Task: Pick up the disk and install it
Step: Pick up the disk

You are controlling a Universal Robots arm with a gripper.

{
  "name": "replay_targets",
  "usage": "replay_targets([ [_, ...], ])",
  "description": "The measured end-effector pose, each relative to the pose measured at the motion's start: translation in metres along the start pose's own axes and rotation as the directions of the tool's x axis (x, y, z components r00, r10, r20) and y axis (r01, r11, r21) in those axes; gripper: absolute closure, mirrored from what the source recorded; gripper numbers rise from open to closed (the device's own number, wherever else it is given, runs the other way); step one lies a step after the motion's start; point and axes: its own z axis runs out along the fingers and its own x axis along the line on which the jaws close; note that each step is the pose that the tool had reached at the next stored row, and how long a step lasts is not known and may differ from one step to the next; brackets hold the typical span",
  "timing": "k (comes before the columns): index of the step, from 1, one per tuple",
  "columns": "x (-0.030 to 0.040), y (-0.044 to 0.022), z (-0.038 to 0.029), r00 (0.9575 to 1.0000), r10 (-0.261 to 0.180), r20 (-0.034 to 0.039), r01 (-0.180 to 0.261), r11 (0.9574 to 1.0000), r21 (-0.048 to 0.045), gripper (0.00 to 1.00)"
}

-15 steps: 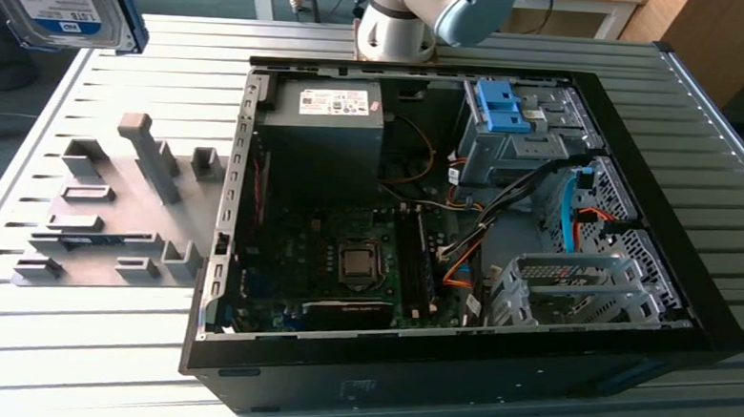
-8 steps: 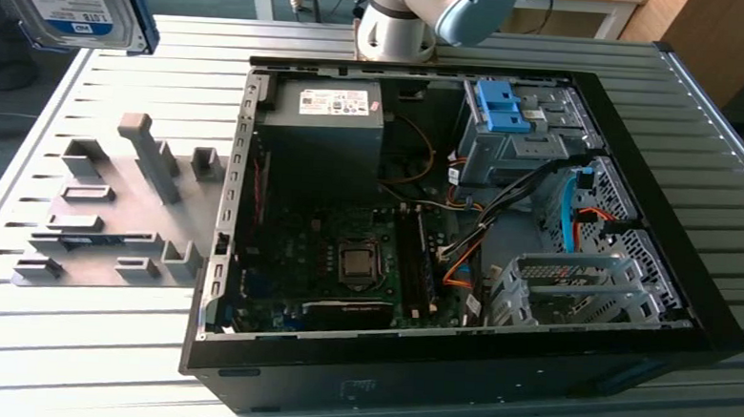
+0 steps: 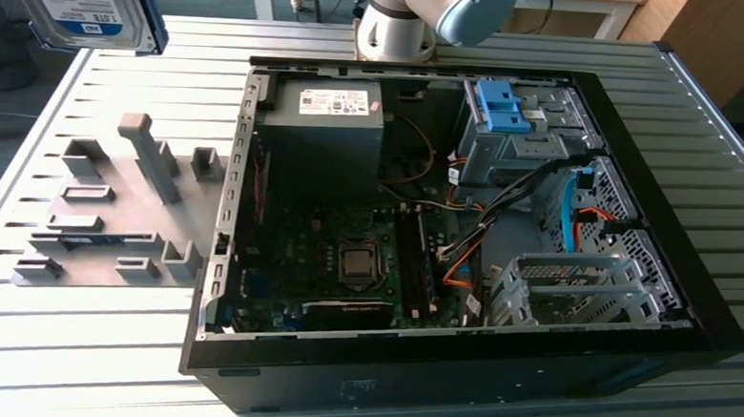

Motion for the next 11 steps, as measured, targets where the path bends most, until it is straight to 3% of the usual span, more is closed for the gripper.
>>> replay_targets([
  [11, -0.0004, -0.01, 0.0, 1.0, 0.0, 0.0, 0.0, 1.0, -0.0001, 0.64],
])
